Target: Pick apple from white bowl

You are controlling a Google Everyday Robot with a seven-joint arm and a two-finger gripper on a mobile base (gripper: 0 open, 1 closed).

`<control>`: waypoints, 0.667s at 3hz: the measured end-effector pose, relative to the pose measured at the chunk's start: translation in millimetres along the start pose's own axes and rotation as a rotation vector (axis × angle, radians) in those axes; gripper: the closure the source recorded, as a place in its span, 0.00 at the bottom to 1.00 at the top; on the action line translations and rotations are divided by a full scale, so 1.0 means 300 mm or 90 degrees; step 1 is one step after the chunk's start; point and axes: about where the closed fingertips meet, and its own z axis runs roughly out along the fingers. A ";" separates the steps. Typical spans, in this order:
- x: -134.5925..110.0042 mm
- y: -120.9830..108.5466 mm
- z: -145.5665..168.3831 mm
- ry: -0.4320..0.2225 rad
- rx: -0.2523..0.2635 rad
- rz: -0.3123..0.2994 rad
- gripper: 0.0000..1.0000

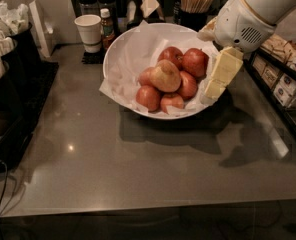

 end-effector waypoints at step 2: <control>-0.104 -0.023 0.131 -0.062 -0.053 -0.038 0.00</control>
Offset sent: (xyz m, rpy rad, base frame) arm 0.0306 0.0834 -0.0304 0.1352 0.0670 0.2116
